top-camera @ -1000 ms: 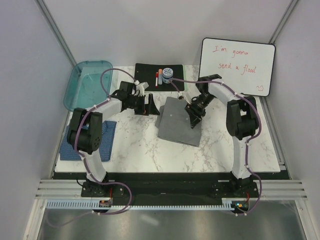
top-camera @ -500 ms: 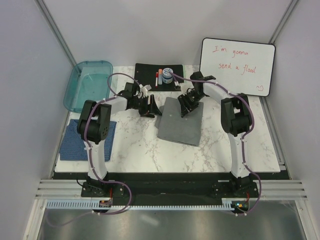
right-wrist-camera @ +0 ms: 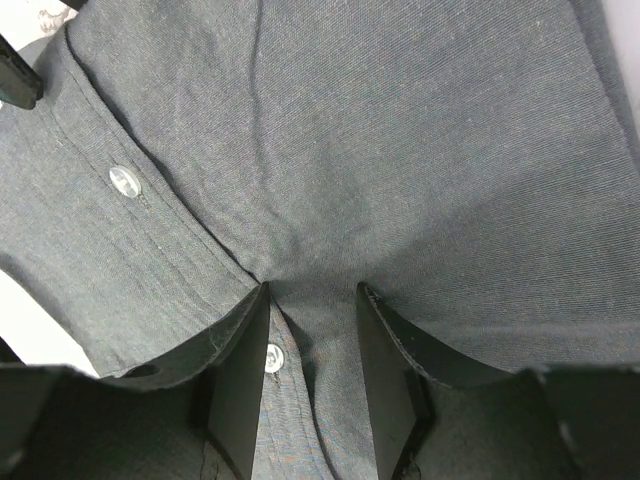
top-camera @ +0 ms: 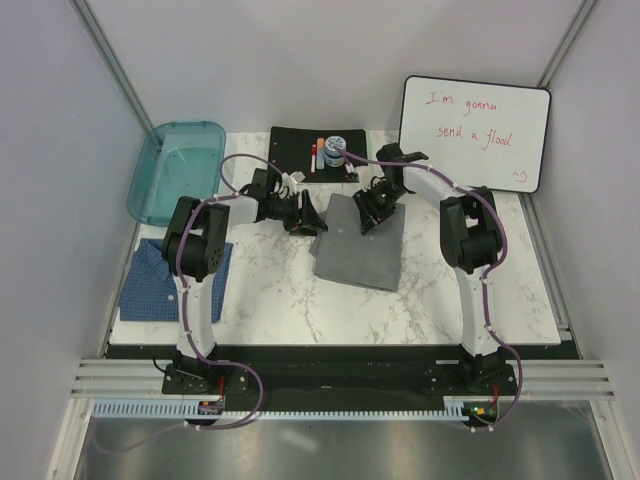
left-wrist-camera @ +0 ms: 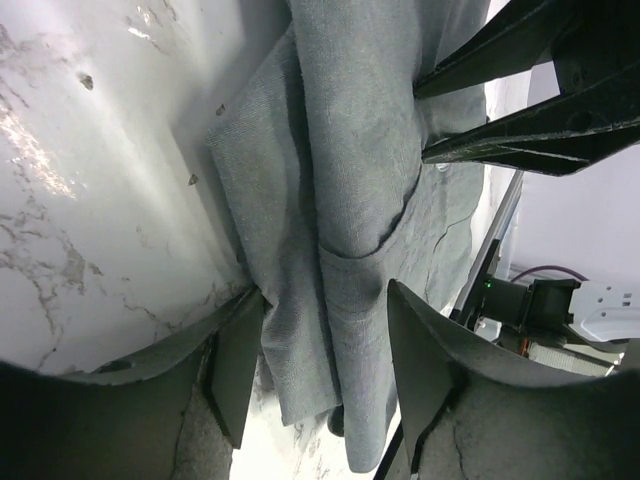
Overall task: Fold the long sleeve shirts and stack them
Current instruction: Fold the shirt
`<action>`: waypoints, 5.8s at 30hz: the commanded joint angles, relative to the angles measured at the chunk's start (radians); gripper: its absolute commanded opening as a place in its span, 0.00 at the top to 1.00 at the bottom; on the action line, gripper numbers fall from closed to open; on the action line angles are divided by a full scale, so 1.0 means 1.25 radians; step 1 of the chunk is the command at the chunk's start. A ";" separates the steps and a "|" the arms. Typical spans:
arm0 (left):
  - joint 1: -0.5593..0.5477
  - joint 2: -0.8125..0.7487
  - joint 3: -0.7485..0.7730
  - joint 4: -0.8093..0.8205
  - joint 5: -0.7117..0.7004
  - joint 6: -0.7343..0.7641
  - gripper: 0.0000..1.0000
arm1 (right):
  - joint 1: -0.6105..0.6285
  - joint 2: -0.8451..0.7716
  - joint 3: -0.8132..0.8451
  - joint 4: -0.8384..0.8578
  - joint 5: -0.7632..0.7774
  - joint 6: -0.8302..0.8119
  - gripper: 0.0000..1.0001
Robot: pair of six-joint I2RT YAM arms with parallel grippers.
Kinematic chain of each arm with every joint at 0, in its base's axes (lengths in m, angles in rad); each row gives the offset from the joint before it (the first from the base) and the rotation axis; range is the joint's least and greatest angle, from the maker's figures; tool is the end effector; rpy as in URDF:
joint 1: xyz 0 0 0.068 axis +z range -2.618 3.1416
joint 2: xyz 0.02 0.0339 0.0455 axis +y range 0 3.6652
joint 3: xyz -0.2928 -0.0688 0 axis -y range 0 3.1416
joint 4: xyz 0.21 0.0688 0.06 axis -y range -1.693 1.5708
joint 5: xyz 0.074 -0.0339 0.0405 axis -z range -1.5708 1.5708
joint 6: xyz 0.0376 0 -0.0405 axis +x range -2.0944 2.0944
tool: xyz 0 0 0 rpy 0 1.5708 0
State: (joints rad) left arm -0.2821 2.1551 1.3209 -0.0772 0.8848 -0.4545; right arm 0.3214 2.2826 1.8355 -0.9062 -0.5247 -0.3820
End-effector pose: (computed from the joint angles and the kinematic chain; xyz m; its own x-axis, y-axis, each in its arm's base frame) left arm 0.4020 -0.1468 0.1652 -0.9594 -0.0115 -0.2820 0.2343 0.5247 -0.8184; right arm 0.4206 0.1599 0.1945 -0.7195 -0.5796 -0.3826 -0.6942 0.6153 0.3735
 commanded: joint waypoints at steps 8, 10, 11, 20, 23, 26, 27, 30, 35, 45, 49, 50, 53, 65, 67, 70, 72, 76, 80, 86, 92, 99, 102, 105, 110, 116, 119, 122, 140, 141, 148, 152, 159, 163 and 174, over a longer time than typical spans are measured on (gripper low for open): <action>-0.025 0.060 -0.014 0.056 -0.030 -0.068 0.39 | 0.020 0.047 -0.007 0.033 0.059 -0.033 0.52; -0.028 0.061 -0.010 0.058 -0.034 -0.068 0.40 | 0.021 0.045 -0.006 0.033 0.060 -0.033 0.53; -0.032 0.063 -0.003 0.059 -0.033 -0.067 0.40 | 0.021 0.047 -0.006 0.033 0.060 -0.033 0.53; -0.055 0.087 0.018 0.059 -0.006 -0.083 0.34 | 0.026 0.049 -0.002 0.039 0.059 -0.024 0.54; -0.060 0.093 0.028 0.058 -0.010 -0.092 0.34 | 0.030 0.050 -0.001 0.039 0.059 -0.024 0.54; -0.060 0.088 0.027 0.079 -0.019 -0.105 0.50 | 0.029 0.050 -0.001 0.039 0.057 -0.022 0.54; -0.059 0.081 0.026 0.084 -0.025 -0.104 0.66 | 0.030 0.045 -0.002 0.039 0.055 -0.021 0.54; -0.049 0.039 0.007 0.084 -0.039 -0.086 0.93 | 0.026 0.028 -0.007 0.038 0.043 -0.013 0.54; -0.013 -0.016 0.039 -0.070 -0.035 0.017 0.98 | -0.021 -0.015 -0.010 0.038 -0.057 0.073 0.50; 0.015 -0.015 0.591 -0.761 -0.321 0.545 0.98 | -0.172 -0.227 -0.153 0.037 -0.247 0.130 0.39; -0.038 0.037 0.892 -0.930 -0.579 0.724 0.98 | -0.215 -0.270 -0.197 0.019 -0.276 0.112 0.39; -0.059 0.026 0.913 -0.937 -0.630 0.766 0.98 | -0.231 -0.282 -0.213 0.014 -0.297 0.111 0.39; -0.157 -0.057 0.829 -0.889 -0.803 0.926 0.98 | -0.253 -0.299 -0.247 0.013 -0.327 0.106 0.39; -0.475 -0.059 0.249 -0.693 -0.841 0.658 0.96 | -0.341 -0.307 -0.418 0.003 -0.409 0.087 0.40; -0.523 -0.040 0.227 -0.664 -0.777 0.607 0.95 | -0.353 -0.306 -0.434 -0.022 -0.409 0.074 0.40; -0.577 -0.038 0.255 -0.652 -0.724 0.542 0.82 | -0.365 -0.313 -0.451 -0.047 -0.411 0.058 0.40; -0.594 -0.038 0.303 -0.660 -0.710 0.523 0.59 | -0.370 -0.324 -0.467 -0.049 -0.411 0.066 0.39; -0.599 -0.051 0.500 -0.781 -0.588 0.495 0.10 | -0.370 -0.361 -0.526 -0.048 -0.402 0.091 0.35; -0.537 -0.173 0.480 -0.757 -0.470 0.506 0.10 | -0.363 -0.383 -0.597 -0.009 -0.384 0.129 0.35; -0.318 -0.283 0.279 -0.708 -0.365 0.600 0.19 | -0.273 -0.356 -0.639 0.140 -0.368 0.227 0.37; -0.223 -0.298 0.096 -0.618 -0.357 0.696 0.34 | -0.187 -0.268 -0.589 0.319 -0.298 0.405 0.46; -0.228 -0.282 -0.078 -0.536 -0.308 0.653 0.51 | -0.155 -0.161 -0.473 0.406 -0.221 0.470 0.76; -0.275 -0.271 -0.106 -0.505 -0.234 0.586 0.57 | -0.134 -0.109 -0.381 0.432 -0.211 0.495 0.86; -0.383 -0.261 -0.092 -0.440 -0.157 0.501 0.57 | -0.092 -0.072 -0.271 0.437 -0.205 0.491 0.88; -0.475 -0.292 -0.014 -0.395 -0.049 0.415 0.51 | -0.094 -0.112 -0.137 0.330 -0.214 0.397 0.69; -0.224 -0.394 0.022 -0.382 -0.126 0.421 0.44 | -0.152 -0.266 -0.186 0.104 -0.174 0.206 0.56; -0.134 -0.330 0.078 -0.430 -0.247 0.558 0.47 | -0.139 -0.346 -0.341 0.113 -0.218 0.225 0.59; -0.112 -0.263 0.102 -0.454 -0.329 0.648 0.53 | -0.111 -0.367 -0.465 0.111 -0.294 0.228 0.63; -0.233 -0.270 -0.155 -0.462 -0.329 0.380 0.79 | -0.067 -0.281 -0.543 0.289 -0.231 0.304 0.76; -0.262 -0.286 -0.163 -0.459 -0.259 0.349 0.78 | -0.105 -0.300 -0.513 0.272 -0.221 0.300 0.75; -0.286 -0.397 -0.102 -0.286 -0.078 0.106 0.56 | -0.177 -0.396 -0.467 0.022 -0.131 0.111 0.66; -0.159 -0.493 -0.134 -0.183 -0.153 0.051 0.48 | -0.177 -0.416 -0.469 -0.141 -0.092 -0.033 0.57; -0.063 -0.561 -0.172 -0.173 -0.158 0.146 0.21 | -0.134 -0.349 -0.495 -0.213 -0.040 -0.213 0.62; -0.039 -0.612 -0.204 -0.175 -0.158 0.178 0.21 | -0.101 -0.320 -0.516 -0.227 -0.069 -0.221 0.61; 0.011 -0.672 -0.270 -0.196 -0.148 0.231 0.01 | -0.034 -0.214 -0.415 -0.149 -0.029 -0.175 0.92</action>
State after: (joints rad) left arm -0.3080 1.3590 1.0183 -0.3267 0.6842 -0.2169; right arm 0.2565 1.9450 1.1904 -1.1522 -0.5793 -0.6144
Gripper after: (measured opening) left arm 0.982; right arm 0.199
